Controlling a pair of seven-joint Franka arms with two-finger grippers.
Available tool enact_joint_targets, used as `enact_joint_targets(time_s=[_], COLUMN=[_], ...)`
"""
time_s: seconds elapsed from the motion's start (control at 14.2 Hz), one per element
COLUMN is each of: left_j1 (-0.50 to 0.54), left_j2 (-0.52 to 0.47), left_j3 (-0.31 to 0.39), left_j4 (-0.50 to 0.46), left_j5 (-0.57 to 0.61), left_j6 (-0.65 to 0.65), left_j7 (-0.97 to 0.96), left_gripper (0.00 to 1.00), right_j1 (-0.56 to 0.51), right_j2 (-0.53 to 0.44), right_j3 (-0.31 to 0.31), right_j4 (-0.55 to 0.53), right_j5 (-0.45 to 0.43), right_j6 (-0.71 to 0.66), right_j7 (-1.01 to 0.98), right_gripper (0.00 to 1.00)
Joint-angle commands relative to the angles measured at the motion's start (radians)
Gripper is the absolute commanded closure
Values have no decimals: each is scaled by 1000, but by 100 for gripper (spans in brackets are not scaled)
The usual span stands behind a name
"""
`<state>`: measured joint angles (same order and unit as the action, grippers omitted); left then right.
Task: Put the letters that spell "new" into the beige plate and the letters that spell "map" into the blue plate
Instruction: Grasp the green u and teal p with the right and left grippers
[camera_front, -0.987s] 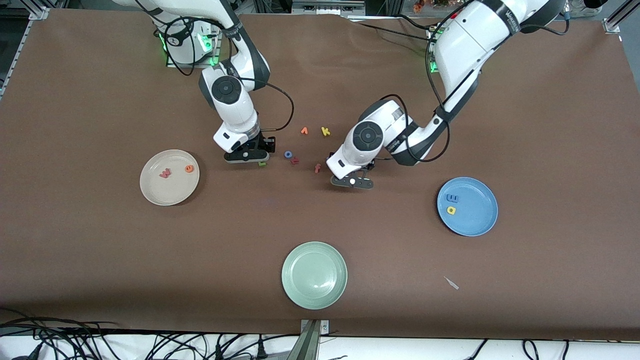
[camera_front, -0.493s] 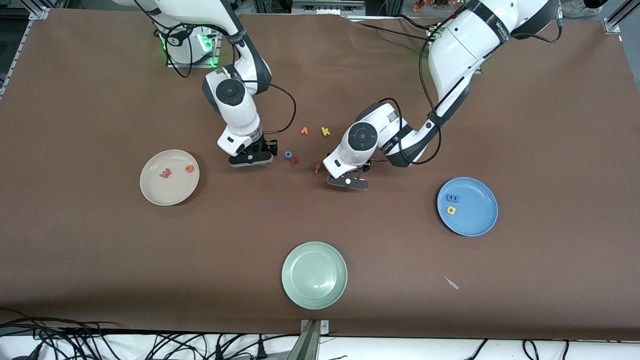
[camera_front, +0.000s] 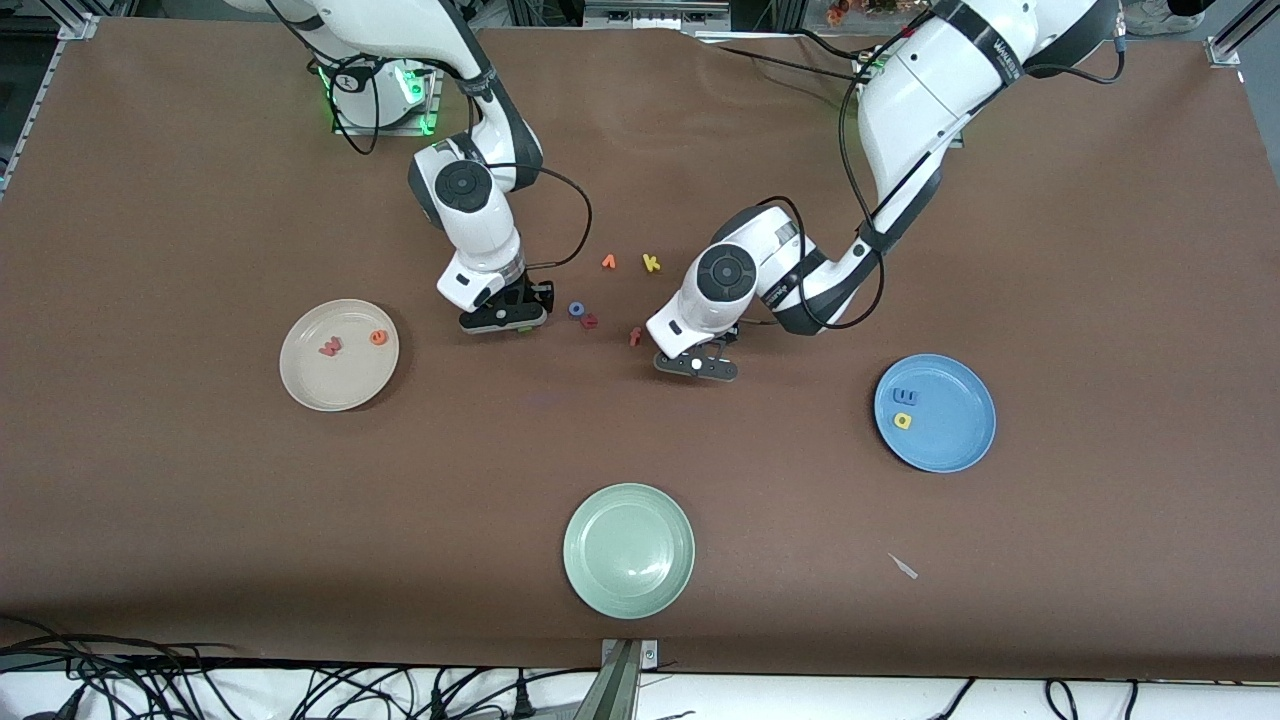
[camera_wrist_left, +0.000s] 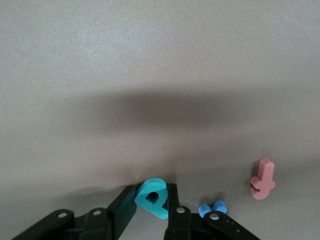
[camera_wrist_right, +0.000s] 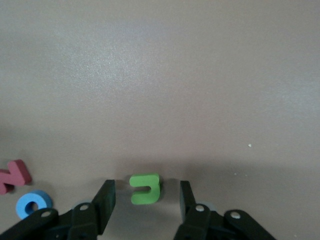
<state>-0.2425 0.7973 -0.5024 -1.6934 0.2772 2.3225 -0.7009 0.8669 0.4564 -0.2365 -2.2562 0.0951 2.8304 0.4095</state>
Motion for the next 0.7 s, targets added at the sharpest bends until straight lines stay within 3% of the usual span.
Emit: enact_joint_targets(time_s=[0.0, 0.42, 0.63], left_j1=[8, 144, 262], left_j2=[-32, -161, -179], left_j3=[7, 2, 2], left_j4=[15, 28, 29], left_j5=[36, 36, 36], left_j6=[-81, -294, -348], left_j7=[-2, 174, 369], left_gripper=[99, 97, 97], right_j1=[11, 11, 9], right_j2=[13, 2, -37], right_j3=[-4, -4, -29], right_j4=[-20, -17, -7], right_j5=[-11, -11, -11], right_j6=[50, 50, -14], right_j7=[-8, -12, -58], right_gripper=[47, 81, 83])
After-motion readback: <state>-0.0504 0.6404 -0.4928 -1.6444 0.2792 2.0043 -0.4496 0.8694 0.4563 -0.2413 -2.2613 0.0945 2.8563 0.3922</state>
